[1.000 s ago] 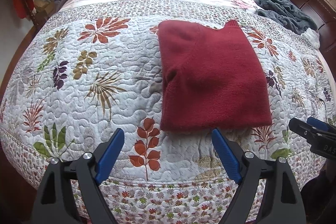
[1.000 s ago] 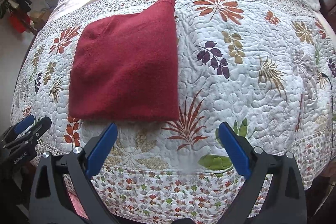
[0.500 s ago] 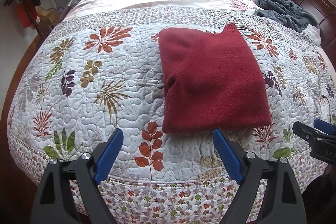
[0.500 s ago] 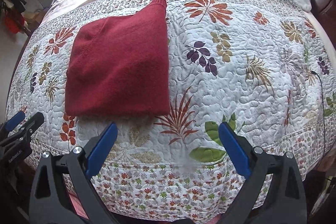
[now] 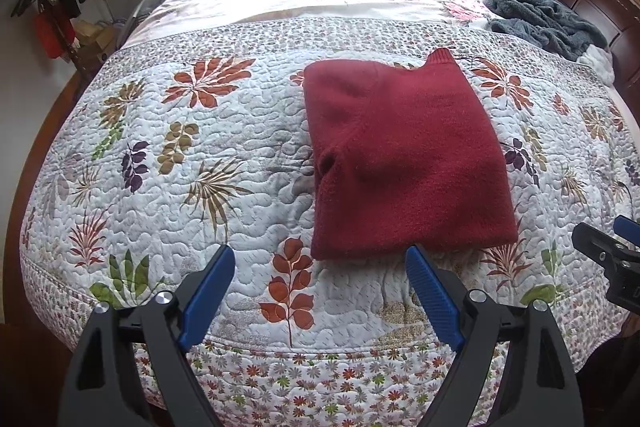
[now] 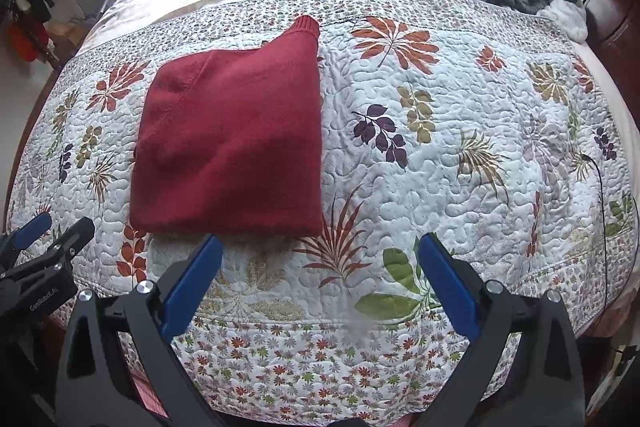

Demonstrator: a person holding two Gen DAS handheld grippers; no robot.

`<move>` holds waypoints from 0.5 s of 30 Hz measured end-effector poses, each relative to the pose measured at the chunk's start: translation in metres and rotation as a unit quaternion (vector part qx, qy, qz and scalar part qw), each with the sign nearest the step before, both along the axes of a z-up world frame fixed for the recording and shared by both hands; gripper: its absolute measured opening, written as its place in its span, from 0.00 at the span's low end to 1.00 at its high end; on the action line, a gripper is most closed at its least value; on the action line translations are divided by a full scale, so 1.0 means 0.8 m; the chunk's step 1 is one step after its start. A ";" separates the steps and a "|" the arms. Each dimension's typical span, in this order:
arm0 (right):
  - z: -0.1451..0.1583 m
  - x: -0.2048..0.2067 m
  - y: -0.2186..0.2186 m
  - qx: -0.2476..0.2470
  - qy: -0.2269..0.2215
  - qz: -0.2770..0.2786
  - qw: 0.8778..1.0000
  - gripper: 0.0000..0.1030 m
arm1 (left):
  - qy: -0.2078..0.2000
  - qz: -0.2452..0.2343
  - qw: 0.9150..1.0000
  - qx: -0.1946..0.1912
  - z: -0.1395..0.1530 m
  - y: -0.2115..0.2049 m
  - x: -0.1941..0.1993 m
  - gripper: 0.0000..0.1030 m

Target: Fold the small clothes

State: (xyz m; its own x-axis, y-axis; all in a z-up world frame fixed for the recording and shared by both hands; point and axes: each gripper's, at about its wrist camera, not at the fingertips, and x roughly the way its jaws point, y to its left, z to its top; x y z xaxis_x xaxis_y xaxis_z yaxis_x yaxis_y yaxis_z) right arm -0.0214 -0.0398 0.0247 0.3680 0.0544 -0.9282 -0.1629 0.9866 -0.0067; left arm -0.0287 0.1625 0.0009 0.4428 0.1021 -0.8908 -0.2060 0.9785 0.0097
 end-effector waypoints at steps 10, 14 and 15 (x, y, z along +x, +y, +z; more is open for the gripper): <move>-0.010 0.015 0.002 -0.002 0.005 0.000 1.000 0.95 | 0.014 -0.007 1.000 0.005 -0.013 -0.009 0.014 0.85; -0.014 0.019 0.000 -0.001 0.009 -0.001 1.000 0.95 | 0.018 -0.008 1.000 0.006 -0.017 -0.010 0.018 0.85; -0.015 0.020 -0.001 -0.001 0.009 -0.001 1.000 0.95 | 0.018 -0.008 1.000 0.007 -0.018 -0.010 0.019 0.85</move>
